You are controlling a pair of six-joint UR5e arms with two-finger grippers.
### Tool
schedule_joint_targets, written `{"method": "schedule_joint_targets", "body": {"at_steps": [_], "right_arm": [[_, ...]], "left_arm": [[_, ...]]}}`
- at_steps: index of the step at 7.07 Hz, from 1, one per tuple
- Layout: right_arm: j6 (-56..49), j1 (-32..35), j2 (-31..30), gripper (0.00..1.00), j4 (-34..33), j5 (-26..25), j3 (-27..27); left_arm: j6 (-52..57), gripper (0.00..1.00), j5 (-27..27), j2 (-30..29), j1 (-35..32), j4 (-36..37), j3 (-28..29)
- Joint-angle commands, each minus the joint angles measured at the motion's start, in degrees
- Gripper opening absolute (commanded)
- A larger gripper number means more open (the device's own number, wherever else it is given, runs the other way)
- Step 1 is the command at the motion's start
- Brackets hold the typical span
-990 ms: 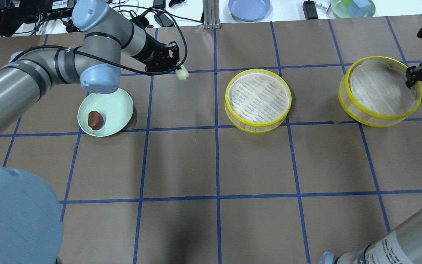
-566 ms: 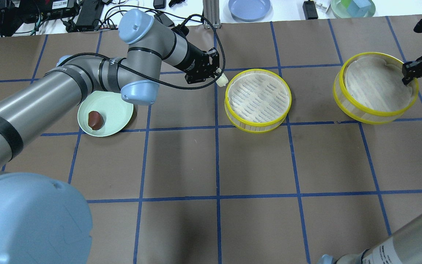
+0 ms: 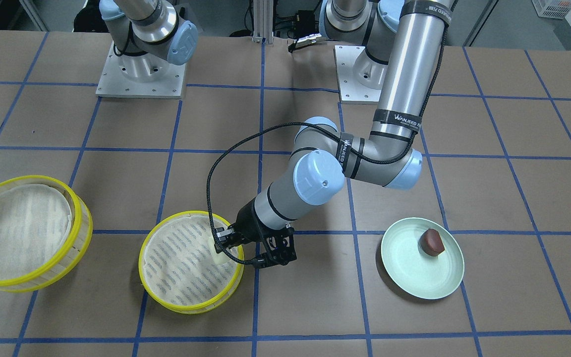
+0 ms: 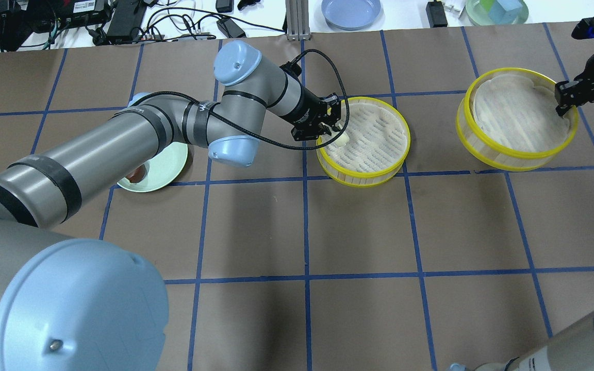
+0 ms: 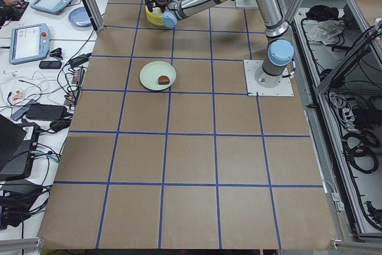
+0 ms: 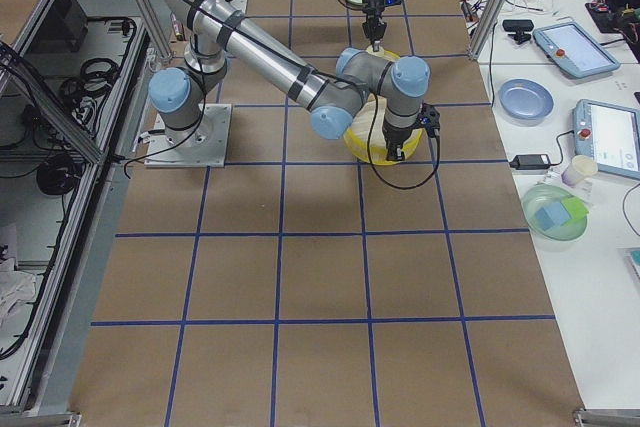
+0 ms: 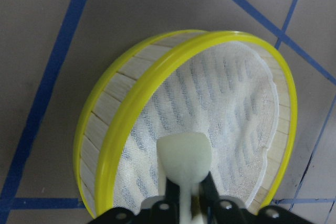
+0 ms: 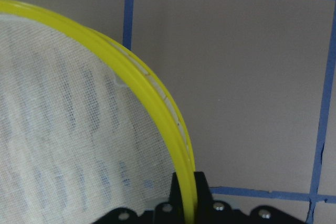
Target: Stack buns with steamer
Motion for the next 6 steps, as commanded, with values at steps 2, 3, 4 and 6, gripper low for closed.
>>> {"method": "schedule_joint_targets", "body": {"at_steps": [2, 3, 4, 6], "right_arm": [[4.65, 3.05, -2.52, 0.00, 1.48, -0.28, 0.09], [4.76, 3.50, -2.70, 0.00, 1.93, -0.28, 0.09], [4.94, 4.02, -2.88, 0.00, 2.11, -0.28, 0.53], [8.78, 6.57, -4.90, 0.00, 1.93, -0.89, 1.94]], "left_arm": [[-1.48, 0.96, 0.11, -0.05, -0.56, -0.05, 0.27], [-1.75, 0.97, 0.02, 0.22, -0.56, -0.14, 0.28], [-3.40, 0.97, -0.07, 0.39, -0.56, -0.14, 0.28], [-4.56, 0.97, -0.16, 0.66, -0.56, -0.14, 0.28]]}}
